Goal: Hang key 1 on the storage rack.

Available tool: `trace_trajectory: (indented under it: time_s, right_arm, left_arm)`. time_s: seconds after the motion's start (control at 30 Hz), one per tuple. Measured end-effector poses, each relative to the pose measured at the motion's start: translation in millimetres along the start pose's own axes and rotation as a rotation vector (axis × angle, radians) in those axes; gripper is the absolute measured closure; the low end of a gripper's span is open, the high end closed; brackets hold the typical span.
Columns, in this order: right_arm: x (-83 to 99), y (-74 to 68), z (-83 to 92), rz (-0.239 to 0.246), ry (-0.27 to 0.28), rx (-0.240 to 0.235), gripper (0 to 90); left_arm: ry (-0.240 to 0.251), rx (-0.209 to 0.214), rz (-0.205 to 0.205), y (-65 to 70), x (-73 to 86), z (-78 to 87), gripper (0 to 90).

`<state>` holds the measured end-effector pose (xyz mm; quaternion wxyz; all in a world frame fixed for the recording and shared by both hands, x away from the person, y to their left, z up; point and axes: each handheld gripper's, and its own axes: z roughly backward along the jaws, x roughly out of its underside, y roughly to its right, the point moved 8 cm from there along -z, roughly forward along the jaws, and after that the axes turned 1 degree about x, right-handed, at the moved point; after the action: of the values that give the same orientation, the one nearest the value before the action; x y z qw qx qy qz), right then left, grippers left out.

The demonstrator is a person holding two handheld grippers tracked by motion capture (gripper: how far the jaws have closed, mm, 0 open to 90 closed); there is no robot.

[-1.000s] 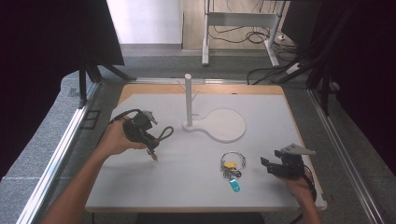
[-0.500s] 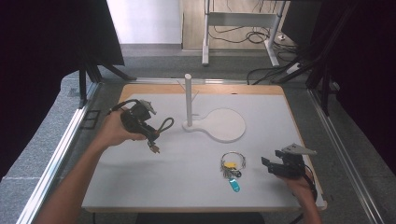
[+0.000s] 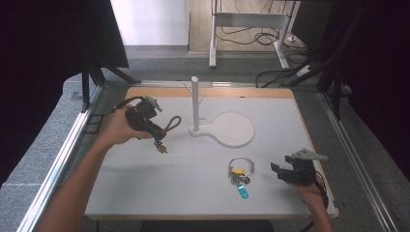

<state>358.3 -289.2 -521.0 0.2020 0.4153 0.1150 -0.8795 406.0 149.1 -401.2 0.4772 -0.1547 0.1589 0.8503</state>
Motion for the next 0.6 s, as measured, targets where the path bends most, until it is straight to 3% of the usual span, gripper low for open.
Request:
trace_trajectory:
  time_s: [0.13,0.6]
  right_arm:
    - [0.1,0.0,0.0,-0.001,0.000,0.002,31.2]
    - [-0.7,2.7,1.2,-0.006,0.005,0.008,31.2]
  left_arm:
    - [0.028,-0.002,-0.004,-2.1,-6.5,8.3,66.7]
    - [0.030,-0.019,-0.020,-5.4,-18.6,22.5,66.7]
